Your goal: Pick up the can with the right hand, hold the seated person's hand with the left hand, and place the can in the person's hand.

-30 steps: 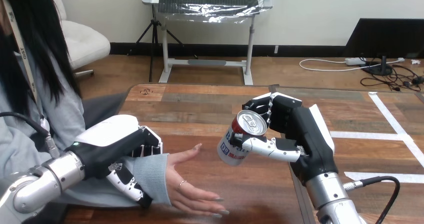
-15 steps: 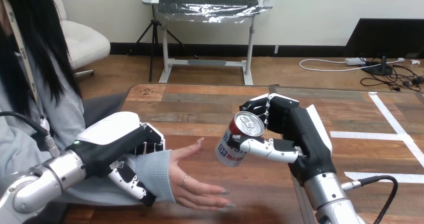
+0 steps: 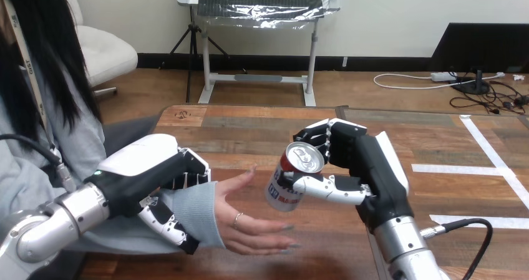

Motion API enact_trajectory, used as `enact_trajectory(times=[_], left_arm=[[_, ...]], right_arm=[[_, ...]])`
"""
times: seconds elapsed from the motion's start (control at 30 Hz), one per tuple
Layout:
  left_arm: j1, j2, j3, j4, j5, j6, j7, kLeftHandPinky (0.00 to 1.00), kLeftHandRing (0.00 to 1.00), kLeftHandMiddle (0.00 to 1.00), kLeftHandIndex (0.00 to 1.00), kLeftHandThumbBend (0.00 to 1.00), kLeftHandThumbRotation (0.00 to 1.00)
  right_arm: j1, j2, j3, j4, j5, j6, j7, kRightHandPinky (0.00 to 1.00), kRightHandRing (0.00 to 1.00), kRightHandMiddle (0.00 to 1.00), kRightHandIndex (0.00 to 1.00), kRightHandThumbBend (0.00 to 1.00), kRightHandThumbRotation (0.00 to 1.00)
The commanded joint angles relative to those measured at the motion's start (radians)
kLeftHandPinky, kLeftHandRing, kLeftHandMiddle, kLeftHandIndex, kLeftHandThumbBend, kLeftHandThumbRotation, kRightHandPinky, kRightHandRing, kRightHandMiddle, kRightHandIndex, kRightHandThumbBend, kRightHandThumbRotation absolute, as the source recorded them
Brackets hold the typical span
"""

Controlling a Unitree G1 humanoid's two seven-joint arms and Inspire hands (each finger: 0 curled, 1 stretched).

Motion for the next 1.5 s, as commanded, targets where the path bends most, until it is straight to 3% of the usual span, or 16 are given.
enact_trajectory(times=[0.0, 0.67, 1.47], left_arm=[[-0.054, -0.009, 0.057, -0.096, -0.051, -0.003, 0.006, 0.23, 0.28, 0.35, 0.37, 0.99, 0.0], [-0.058, -0.028, 0.059, -0.139, -0.068, 0.021, 0.0, 0.23, 0.28, 0.35, 0.37, 0.99, 0.0], [-0.07, -0.051, 0.056, -0.156, -0.079, 0.04, -0.009, 0.21, 0.26, 0.33, 0.37, 0.99, 0.0]], right_arm=[[-0.057, 0.03, 0.018, -0.015, -0.001, -0.025, -0.012, 0.31, 0.37, 0.45, 0.48, 0.77, 0.0], [-0.024, 0.065, 0.08, -0.001, -0.045, -0.071, -0.04, 0.3, 0.36, 0.44, 0.48, 0.78, 0.0], [0.016, 0.116, 0.145, -0.02, -0.044, -0.064, -0.037, 0.29, 0.35, 0.44, 0.48, 0.77, 0.0]])
